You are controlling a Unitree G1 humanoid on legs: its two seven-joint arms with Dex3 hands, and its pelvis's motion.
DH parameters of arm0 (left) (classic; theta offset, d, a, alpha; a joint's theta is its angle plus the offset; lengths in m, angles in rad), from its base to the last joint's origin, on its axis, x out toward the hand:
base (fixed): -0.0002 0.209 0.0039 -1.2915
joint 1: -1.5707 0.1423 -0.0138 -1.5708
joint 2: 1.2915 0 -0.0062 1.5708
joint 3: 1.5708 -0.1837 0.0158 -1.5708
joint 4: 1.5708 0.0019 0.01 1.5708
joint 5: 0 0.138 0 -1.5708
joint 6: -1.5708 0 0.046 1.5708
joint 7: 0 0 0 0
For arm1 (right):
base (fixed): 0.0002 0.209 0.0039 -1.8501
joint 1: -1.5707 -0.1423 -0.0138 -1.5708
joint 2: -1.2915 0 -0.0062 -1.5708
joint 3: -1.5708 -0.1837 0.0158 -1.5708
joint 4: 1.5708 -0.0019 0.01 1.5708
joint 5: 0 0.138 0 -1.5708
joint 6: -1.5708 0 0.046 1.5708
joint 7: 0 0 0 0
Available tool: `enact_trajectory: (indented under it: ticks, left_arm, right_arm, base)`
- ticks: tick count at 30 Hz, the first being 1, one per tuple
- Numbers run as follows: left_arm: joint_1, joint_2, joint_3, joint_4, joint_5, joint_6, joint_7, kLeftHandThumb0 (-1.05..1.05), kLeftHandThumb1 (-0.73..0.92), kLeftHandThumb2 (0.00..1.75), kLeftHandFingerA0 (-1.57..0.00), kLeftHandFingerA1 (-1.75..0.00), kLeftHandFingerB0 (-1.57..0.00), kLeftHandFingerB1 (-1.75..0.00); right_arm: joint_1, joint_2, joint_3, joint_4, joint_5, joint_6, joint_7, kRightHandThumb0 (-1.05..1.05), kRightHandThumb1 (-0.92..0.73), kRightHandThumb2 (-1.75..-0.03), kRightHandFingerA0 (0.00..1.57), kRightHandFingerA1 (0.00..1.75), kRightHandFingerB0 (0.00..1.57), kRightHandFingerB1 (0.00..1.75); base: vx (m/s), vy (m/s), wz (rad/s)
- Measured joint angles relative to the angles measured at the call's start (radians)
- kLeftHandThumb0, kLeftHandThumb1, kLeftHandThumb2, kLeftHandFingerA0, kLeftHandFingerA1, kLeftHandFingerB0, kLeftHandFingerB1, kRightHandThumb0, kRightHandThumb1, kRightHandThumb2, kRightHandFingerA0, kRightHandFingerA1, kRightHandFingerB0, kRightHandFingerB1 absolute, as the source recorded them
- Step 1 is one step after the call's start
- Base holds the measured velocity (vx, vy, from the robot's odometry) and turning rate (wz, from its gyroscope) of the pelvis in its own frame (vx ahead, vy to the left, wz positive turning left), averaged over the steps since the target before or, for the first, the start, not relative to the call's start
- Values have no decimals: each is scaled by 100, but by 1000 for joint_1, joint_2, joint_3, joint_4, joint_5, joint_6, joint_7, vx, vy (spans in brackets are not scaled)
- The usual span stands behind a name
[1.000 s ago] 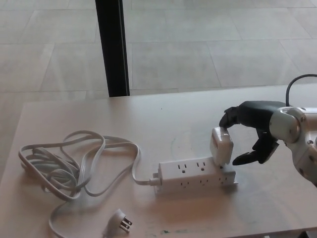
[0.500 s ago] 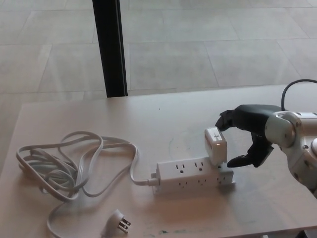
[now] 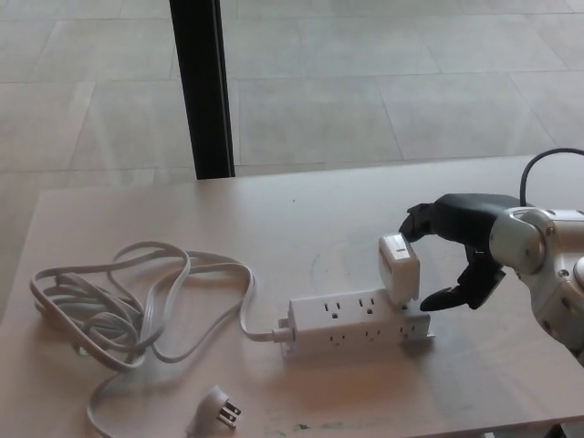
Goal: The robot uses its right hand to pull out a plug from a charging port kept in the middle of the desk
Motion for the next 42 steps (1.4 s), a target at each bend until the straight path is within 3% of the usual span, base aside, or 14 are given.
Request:
enact_trajectory:
  ticks: [2, 3, 6, 7, 9, 11, 15, 16, 19, 20, 28, 39, 40, 42]
  left_arm:
    - [2, 0, 0, 0, 0, -3, -2, -86, 92, 75, -77, -53, -62, -44]
    - [2, 0, 0, 0, 0, -4, -3, -86, 92, 76, -75, -52, -60, -43]
    - [3, 0, 0, 0, 0, -5, -5, -86, 92, 74, -78, -54, -63, -45]
    - [3, 0, 0, 0, 0, -5, -6, -93, 78, 93, -75, -59, -58, -50]
    - [3, 0, 0, 0, 0, -5, -7, -86, 92, 75, -77, -55, -61, -45]
    - [4, 0, 0, 0, 0, -8, -7, -93, 78, 93, -74, -59, -58, -50]
    - [4, 0, 1, 0, -1, -8, -10, -93, 77, 92, -75, -59, -58, -49]
    - [4, 0, 1, 0, -2, -8, -12, -86, 92, 75, -77, -57, -63, -45]
    - [3, -1, 2, 0, -3, -8, -14, -86, 92, 75, -75, -55, -62, -45]
    - [3, 0, 2, 0, -3, -8, -14, -91, 92, 75, -77, -54, -66, -46]
    - [6, -1, 2, 1, -4, -8, -14, -93, 78, 92, -74, -58, -59, -49]
    - [5, -1, -2, 0, -5, -8, -14, -87, 92, 77, -74, -53, -57, -43]
    - [5, -1, -5, 1, -4, -9, -15, -86, 92, 77, -74, -53, -57, -43]
    - [6, -1, -9, 1, -3, -9, -15, -86, 92, 76, -78, -54, -60, -43]
  right_arm:
    - [0, 0, 0, 9, -2, -3, 0, -74, -41, -84, 75, 128, 24, 46]
    - [0, 1, 1, 12, -4, -4, 0, -71, -47, -60, 70, 158, 33, 38]
    - [-2, 12, 9, 31, -11, -3, -1, -69, -47, -59, 67, 155, 32, 39]
    - [-4, 18, 12, 37, -15, -3, -1, -69, -39, -83, 73, 124, 24, 45]
    - [-10, 29, 15, 45, -22, -2, -2, -66, -49, -56, 71, 139, 33, 35]
    - [-15, 38, 16, 47, -26, -2, -2, -67, -49, -55, 71, 140, 30, 35]
    - [-30, 49, 19, 52, -34, -2, -5, -70, -50, -59, 69, 140, 26, 34]
    - [-36, 51, 23, 56, -37, -2, -5, -73, -41, -79, 77, 124, 21, 44]
    - [-60, 63, 31, 63, -45, -6, -5, -73, -41, -77, 81, 131, 23, 44]
    - [-64, 68, 33, 64, -47, -7, -5, -69, -50, -56, 74, 145, 29, 35]
    - [-76, 73, 34, 81, -59, -21, -5, -68, -46, -59, 73, 162, 30, 37]
    - [-76, 72, 31, 97, -64, -26, 0, -69, -49, -56, 70, 133, 33, 35]
    - [-76, 71, 30, 93, -63, -26, 3, -75, -40, -78, 75, 125, 29, 45]
    - [-76, 71, 30, 91, -63, -26, 5, -72, -44, -59, 68, 146, 34, 37]
  base:
    - [0, 0, 0]
    - [0, 0, 0]
    - [0, 0, 0]
    - [0, 0, 0]
    - [0, 0, 0]
    - [0, 0, 0]
    - [0, 0, 0]
    - [0, 0, 0]
    - [0, 0, 0]
    - [0, 0, 0]
    - [0, 0, 0]
    - [0, 0, 0]
    - [0, 0, 0]
    - [0, 0, 0]
